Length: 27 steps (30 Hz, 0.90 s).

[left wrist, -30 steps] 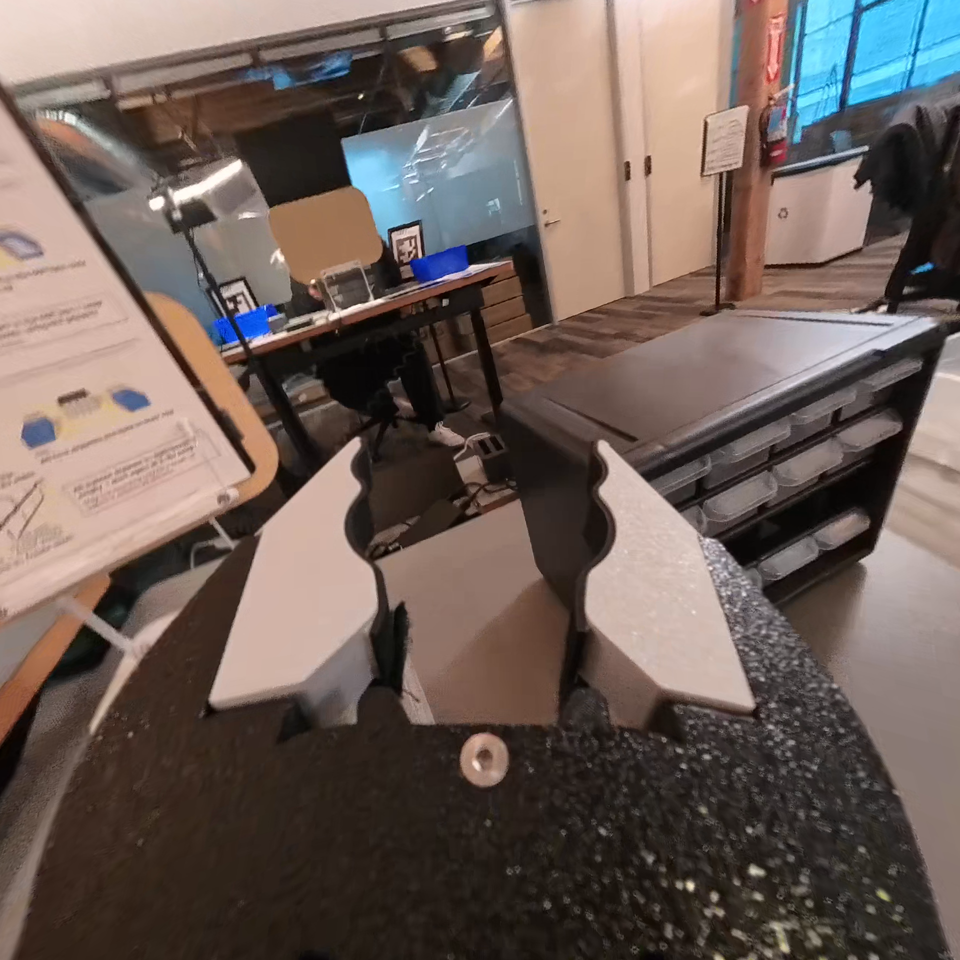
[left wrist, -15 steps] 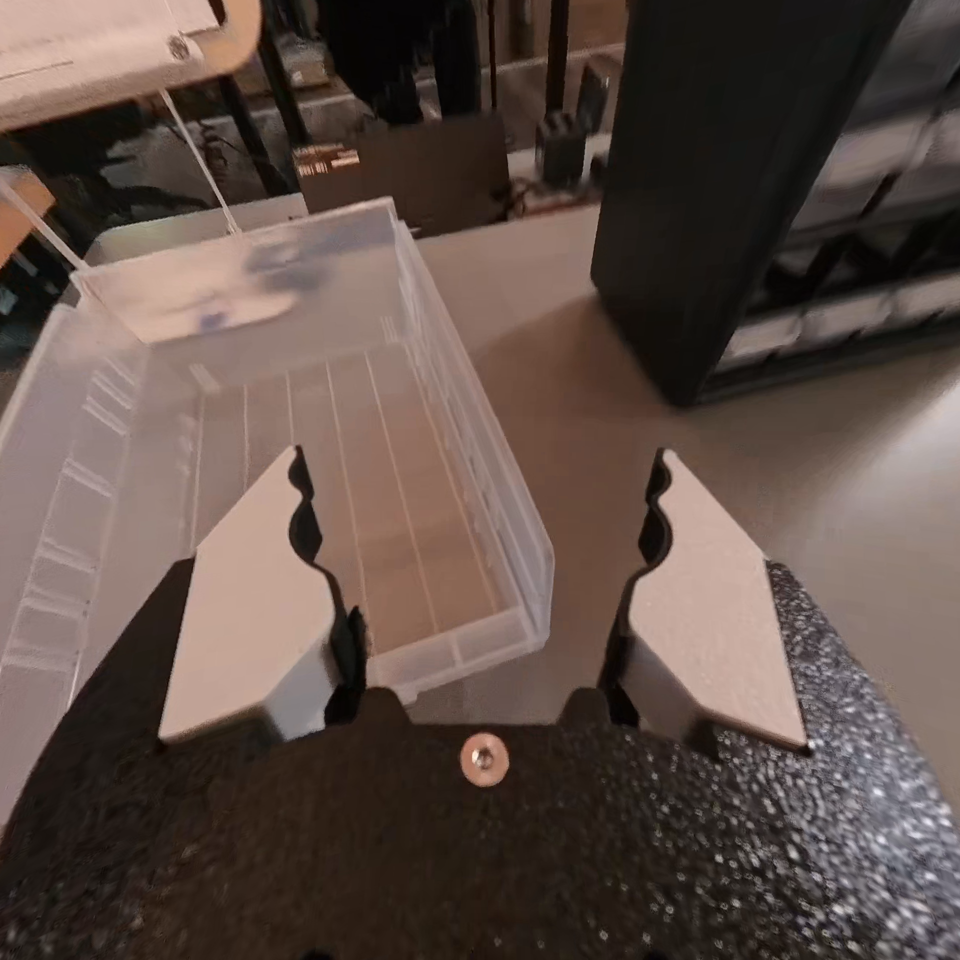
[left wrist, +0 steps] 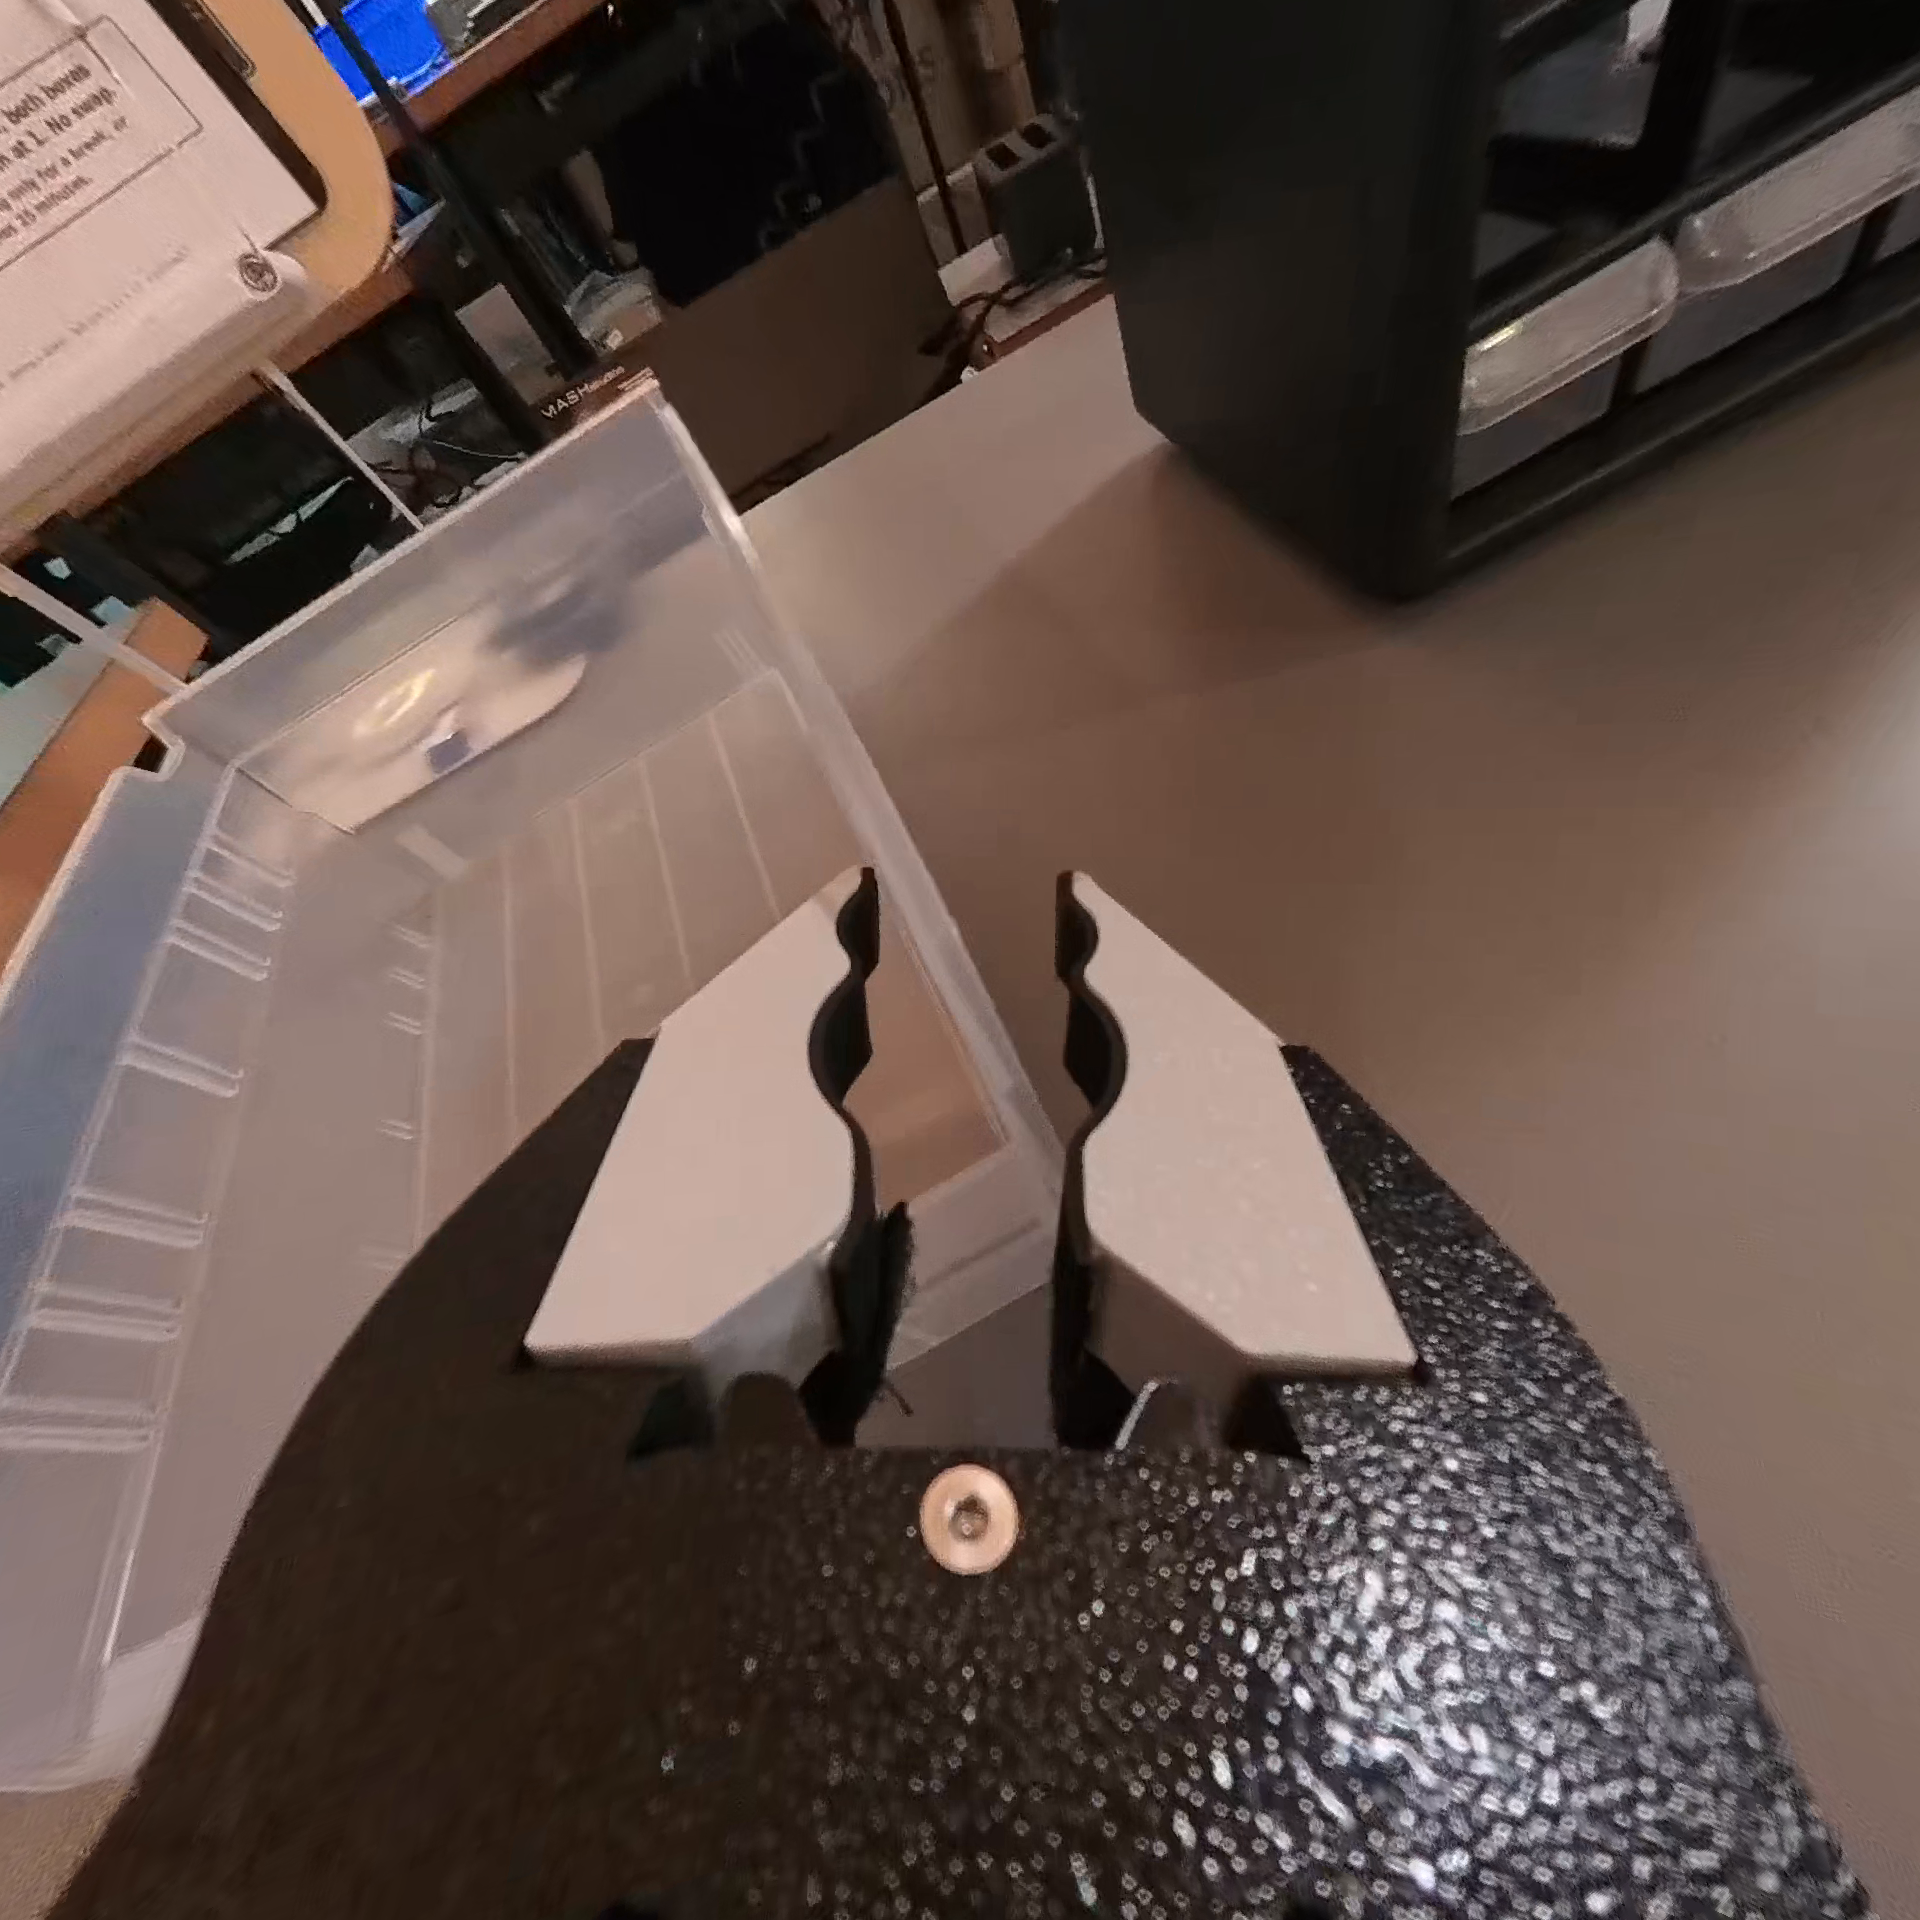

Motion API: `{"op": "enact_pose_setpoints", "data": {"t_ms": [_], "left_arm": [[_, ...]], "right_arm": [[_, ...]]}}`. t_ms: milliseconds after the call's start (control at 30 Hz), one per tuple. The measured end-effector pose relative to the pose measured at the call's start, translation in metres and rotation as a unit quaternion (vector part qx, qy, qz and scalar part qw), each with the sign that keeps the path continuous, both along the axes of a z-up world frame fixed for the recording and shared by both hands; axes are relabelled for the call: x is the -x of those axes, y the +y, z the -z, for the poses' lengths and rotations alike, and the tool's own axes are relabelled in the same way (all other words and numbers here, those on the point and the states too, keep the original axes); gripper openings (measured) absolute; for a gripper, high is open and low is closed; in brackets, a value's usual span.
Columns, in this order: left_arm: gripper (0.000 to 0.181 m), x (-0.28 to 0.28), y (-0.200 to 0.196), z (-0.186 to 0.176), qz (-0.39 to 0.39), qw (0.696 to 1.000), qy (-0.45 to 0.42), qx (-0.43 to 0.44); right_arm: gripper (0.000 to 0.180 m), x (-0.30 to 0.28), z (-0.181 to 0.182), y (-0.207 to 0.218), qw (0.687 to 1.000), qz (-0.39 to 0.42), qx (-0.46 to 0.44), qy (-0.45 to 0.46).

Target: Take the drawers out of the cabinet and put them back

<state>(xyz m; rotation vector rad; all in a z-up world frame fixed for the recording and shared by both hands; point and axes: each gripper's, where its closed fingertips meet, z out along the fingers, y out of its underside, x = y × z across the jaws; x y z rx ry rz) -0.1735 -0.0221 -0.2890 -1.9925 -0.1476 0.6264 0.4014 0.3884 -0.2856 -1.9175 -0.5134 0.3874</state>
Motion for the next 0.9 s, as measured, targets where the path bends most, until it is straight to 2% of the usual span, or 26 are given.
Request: {"op": "enact_pose_setpoints", "data": {"t_ms": [100,233,333,500,567,633,667,767,900], "left_arm": [[0.024,0.002,-0.005,-0.005,-0.012,0.999,-0.026,-0.029],[0.003,0.021,-0.030,-0.011,-0.070,0.995,-0.036,-0.066],[0.002,0.026,-0.046,-0.012,-0.076,0.994,-0.028,-0.078],[0.002,0.027,-0.054,-0.012,-0.061,0.995,-0.026,-0.076],[0.002,0.027,-0.054,-0.012,-0.054,0.996,-0.013,-0.073],[0.002,0.027,-0.053,-0.012,-0.049,0.996,-0.002,-0.073],[0.002,0.028,-0.052,-0.013,-0.048,0.996,0.001,-0.076],[0.005,0.029,-0.052,-0.014,-0.057,0.995,0.023,-0.081],[0.010,0.032,-0.051,-0.013,-0.067,0.994,0.050,-0.071]], "right_arm": [[0.005,0.005,0.001,-0.011,0.999,-0.030,0.007,-0.009],[0.008,0.005,0.001,-0.032,0.996,-0.086,0.025,-0.019],[0.008,-0.003,0.002,-0.045,0.992,-0.120,0.036,-0.033],[0.009,-0.016,0.001,-0.067,0.982,-0.176,0.071,0.006],[0.009,-0.023,-0.002,-0.062,0.984,-0.153,0.079,0.039],[0.044,-0.019,-0.017,-0.053,0.984,-0.134,0.066,0.099],[0.054,-0.017,-0.025,-0.048,0.984,-0.122,0.059,0.116],[0.056,-0.018,-0.030,-0.033,0.996,-0.066,0.035,0.055],[0.049,-0.021,-0.001,-0.026,0.995,-0.021,0.088,-0.033]]}}
